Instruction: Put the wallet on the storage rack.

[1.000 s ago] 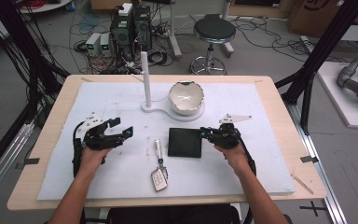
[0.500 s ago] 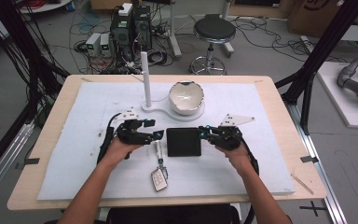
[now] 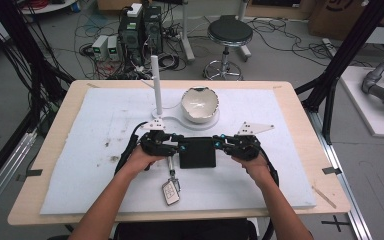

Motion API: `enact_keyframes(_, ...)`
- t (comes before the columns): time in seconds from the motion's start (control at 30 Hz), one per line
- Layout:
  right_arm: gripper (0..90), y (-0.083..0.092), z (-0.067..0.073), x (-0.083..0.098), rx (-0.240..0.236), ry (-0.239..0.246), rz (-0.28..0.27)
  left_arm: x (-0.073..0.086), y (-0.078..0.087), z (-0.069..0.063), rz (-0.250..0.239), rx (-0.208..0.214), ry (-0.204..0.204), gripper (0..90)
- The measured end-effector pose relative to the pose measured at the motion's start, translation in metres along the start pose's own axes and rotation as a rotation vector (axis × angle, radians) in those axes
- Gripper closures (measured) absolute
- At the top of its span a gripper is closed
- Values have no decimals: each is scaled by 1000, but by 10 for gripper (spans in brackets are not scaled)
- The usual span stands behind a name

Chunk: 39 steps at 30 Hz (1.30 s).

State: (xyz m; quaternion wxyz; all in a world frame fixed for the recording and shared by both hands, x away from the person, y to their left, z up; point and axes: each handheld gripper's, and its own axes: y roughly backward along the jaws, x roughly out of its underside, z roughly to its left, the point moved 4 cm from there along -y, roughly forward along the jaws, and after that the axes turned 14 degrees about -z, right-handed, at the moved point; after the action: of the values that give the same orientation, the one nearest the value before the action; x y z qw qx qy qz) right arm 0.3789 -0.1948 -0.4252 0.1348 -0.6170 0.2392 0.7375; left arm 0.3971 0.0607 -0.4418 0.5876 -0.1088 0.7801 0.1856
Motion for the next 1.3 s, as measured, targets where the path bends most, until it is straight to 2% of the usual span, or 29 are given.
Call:
enact_keyframes(0.03, 817, 0, 0, 0, 0, 0, 0, 0, 0, 0, 0, 0, 0, 620)
enact_keyframes(0.1, 817, 2, -2, 1, 4, -4, 8, -2, 2, 0, -12, 21, -3, 687)
enact_keyframes(0.13, 816, 3, -3, 1, 5, -14, 13, -3, 3, -4, -22, 44, -19, 720)
enact_keyframes(0.17, 816, 3, -3, 1, 5, -14, 13, -3, 3, -4, -22, 44, -19, 747)
enact_keyframes(0.2, 816, 3, -5, 3, 14, -11, 21, -5, 5, -7, -36, 69, -34, 767)
enact_keyframes(0.3, 810, 5, -7, 3, 6, -22, 17, -6, 5, -10, -52, 84, -40, 783)
enact_keyframes(0.37, 727, 7, -10, 4, -9, -27, 12, -6, 6, -13, -66, 102, -40, 785)
enact_keyframes(0.4, 613, 8, -11, 5, -12, -30, 12, -6, 7, -14, -72, 111, -43, 787)
enact_keyframes(0.43, 613, 8, -11, 5, -12, -30, 12, -6, 7, -14, -72, 111, -43, 787)
enact_keyframes(0.47, 541, 8, -12, 7, -21, -48, 21, -7, 7, -15, -79, 118, -46, 787)
enact_keyframes(0.5, 469, 7, -14, 13, -52, -57, 56, -8, 7, -16, -86, 124, -52, 789)
enact_keyframes(0.57, 442, 6, -14, 17, -66, -51, 76, -10, 8, -18, -98, 135, -61, 790)
enact_keyframes(0.6, 425, 2, -13, 23, -95, -51, 112, -10, 9, -19, -103, 140, -64, 790)
enact_keyframes(0.7, 461, -4, -10, 28, -123, -33, 139, -10, 9, -20, -109, 145, -63, 790)
enact_keyframes(0.73, 592, -9, -8, 30, -136, -9, 151, -10, 8, -20, -110, 143, -63, 790)
enact_keyframes(0.77, 592, -9, -8, 30, -136, -9, 151, -10, 8, -20, -110, 143, -63, 790)
enact_keyframes(0.8, 712, -9, -6, 29, -135, 32, 158, -10, 9, -18, -98, 115, -70, 789)
enact_keyframes(0.83, 712, -9, -6, 29, -135, 32, 158, -10, 9, -18, -98, 115, -70, 784)
enact_keyframes(0.87, 769, -6, -6, 27, -155, 49, 153, -8, 10, -17, -64, 94, -75, 769)
enact_keyframes(0.9, 774, -4, -4, 26, -157, 58, 155, -8, 10, -17, -64, 94, -75, 749)
enact_keyframes(0.93, 779, -3, -3, 25, -165, 67, 154, -9, 10, -17, -56, 79, -80, 701)
enact_keyframes(0.97, 779, -3, -3, 25, -165, 67, 154, -10, 10, -18, -52, 60, -87, 701)
enact_keyframes(1.0, 784, -1, -1, 23, -169, 82, 149, -13, 10, -17, -48, 22, -78, 506)
enact_keyframes(1.03, 784, -1, -1, 23, -169, 82, 149, -13, 10, -17, -48, 22, -78, 479)
enact_keyframes(1.07, 784, 0, 0, 20, -161, 110, 151, -17, 11, -15, -52, -8, -101, 452)
enact_keyframes(1.13, 784, 1, 0, 18, -155, 122, 159, -20, 11, -15, -62, -14, -100, 437)
enact_keyframes(1.17, 784, 1, 3, 14, -146, 150, 170, -22, 11, -15, -73, -12, -97, 419)
enact_keyframes(1.23, 785, 2, 4, 12, -150, 161, 173, -25, 9, -16, -83, 5, -95, 421)
enact_keyframes(1.3, 785, 0, 8, 8, -169, 176, 184, -25, 3, -19, -85, 46, -76, 435)
